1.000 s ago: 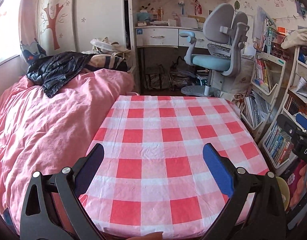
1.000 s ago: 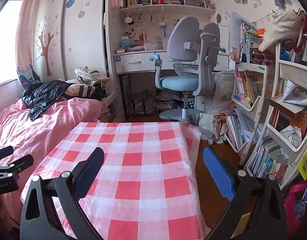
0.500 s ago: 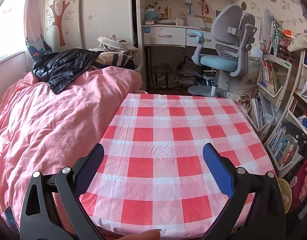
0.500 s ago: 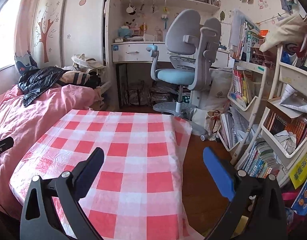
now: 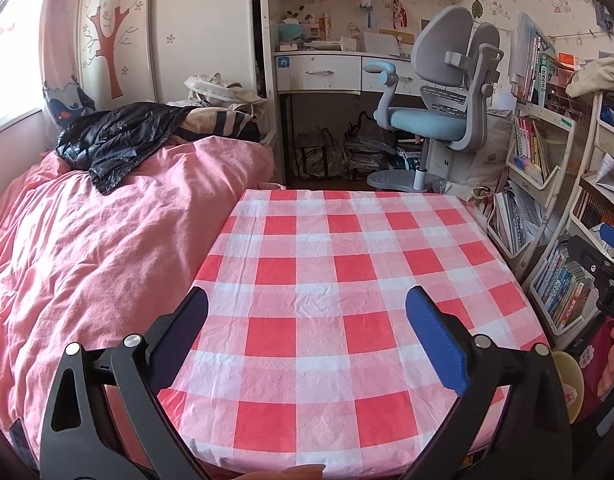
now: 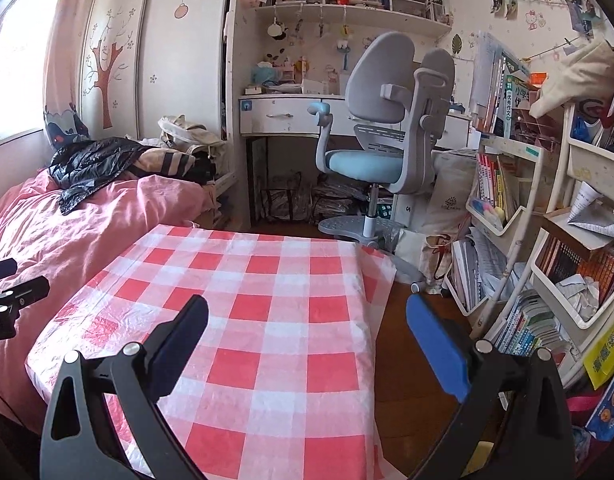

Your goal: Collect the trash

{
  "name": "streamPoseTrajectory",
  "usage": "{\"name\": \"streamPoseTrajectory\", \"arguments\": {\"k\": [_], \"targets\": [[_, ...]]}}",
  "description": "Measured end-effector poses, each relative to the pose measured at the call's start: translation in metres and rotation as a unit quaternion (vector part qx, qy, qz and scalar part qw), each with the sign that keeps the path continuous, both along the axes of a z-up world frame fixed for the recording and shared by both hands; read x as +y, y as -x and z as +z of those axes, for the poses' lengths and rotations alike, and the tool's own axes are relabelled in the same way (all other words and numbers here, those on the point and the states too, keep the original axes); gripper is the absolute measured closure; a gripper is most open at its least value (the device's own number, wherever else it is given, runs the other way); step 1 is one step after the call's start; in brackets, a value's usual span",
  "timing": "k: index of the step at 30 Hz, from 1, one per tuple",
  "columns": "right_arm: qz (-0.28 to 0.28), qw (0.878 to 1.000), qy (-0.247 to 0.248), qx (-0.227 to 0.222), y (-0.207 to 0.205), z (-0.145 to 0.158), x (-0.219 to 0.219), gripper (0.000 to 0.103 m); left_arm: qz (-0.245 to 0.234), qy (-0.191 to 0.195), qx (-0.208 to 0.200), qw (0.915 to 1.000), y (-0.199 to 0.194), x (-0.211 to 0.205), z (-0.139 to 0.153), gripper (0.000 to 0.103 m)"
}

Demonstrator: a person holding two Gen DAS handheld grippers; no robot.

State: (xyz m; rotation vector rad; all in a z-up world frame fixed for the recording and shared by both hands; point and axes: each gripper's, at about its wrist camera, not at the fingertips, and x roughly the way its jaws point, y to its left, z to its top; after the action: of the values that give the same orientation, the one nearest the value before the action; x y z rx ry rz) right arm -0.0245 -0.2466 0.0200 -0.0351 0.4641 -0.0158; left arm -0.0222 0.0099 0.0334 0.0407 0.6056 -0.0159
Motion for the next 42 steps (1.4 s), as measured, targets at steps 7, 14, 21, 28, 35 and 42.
{"name": "streamPoseTrajectory", "arguments": {"k": [7,14,21,28,35,42], "targets": [[0.007,1.0,0.005,-0.005,0.0012,0.0006,0.003,0.008,0.001,-0.002,0.003,1.0,-0.0008,-0.0006,-0.0014,0.008],[0.007,1.0,0.006,-0.002,0.0,-0.0002,0.0038,0.008,0.0,-0.005,0.004,1.0,-0.0012,-0.0012,-0.0026,0.007],[0.007,1.0,0.004,0.0,-0.0004,-0.0021,0.0033,0.008,-0.001,-0.007,0.003,1.0,-0.0014,-0.0015,-0.003,0.007],[0.005,1.0,0.002,0.0,0.0007,-0.0025,0.0015,0.008,0.003,-0.009,0.002,1.0,-0.0011,0.0005,-0.0025,0.007],[0.005,1.0,0.006,0.004,0.0001,-0.0028,0.0031,0.008,0.004,-0.004,-0.002,1.0,-0.0012,0.002,-0.0007,0.007],[0.008,1.0,0.012,0.008,-0.0017,-0.0042,0.0061,0.008,0.004,-0.004,-0.002,1.0,-0.0015,0.0024,-0.001,0.007]]}}
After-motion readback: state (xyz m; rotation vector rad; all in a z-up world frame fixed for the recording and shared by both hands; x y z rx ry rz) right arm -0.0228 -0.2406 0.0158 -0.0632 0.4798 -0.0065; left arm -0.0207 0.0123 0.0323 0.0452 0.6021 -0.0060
